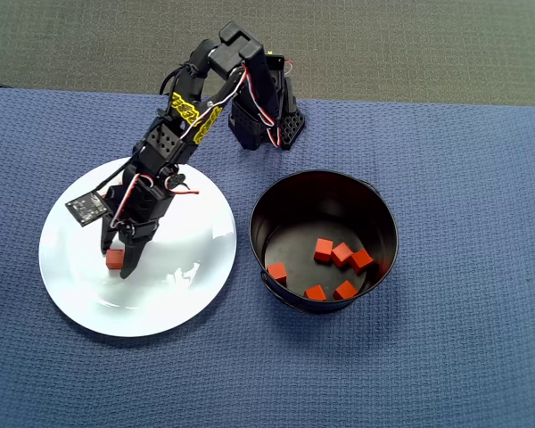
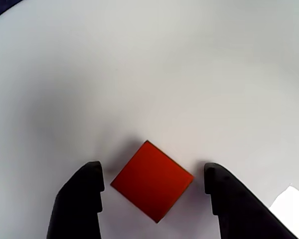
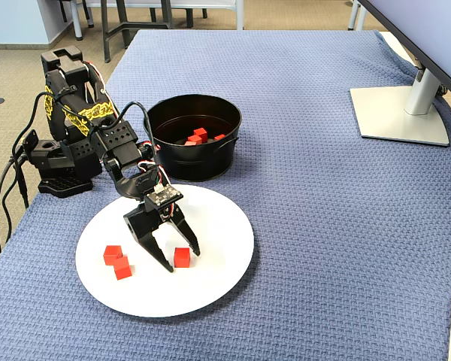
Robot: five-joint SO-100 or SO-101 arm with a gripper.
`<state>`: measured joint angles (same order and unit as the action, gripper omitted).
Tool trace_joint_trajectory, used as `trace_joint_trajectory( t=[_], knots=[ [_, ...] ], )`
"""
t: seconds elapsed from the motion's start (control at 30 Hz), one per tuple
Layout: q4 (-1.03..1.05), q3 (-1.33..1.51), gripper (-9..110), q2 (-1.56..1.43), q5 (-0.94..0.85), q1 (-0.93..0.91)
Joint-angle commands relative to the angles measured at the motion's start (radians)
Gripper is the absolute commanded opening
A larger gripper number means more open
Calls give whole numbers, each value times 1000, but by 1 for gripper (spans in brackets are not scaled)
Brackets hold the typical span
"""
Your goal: Pick up the red cubes from the white plate and place them in the black recipient
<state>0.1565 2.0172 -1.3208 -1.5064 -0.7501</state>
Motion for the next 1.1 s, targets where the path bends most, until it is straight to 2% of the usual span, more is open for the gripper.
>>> trace_joint_trajectory(
  t=[0.0, 0.27, 0.77, 1.07],
  knots=[
    [-23, 57, 14, -64, 23, 32],
    [-40, 110, 12, -98, 29, 38],
    [-49, 8, 13, 6, 20, 3],
    [-55, 26, 1, -5, 28, 5]
  ],
)
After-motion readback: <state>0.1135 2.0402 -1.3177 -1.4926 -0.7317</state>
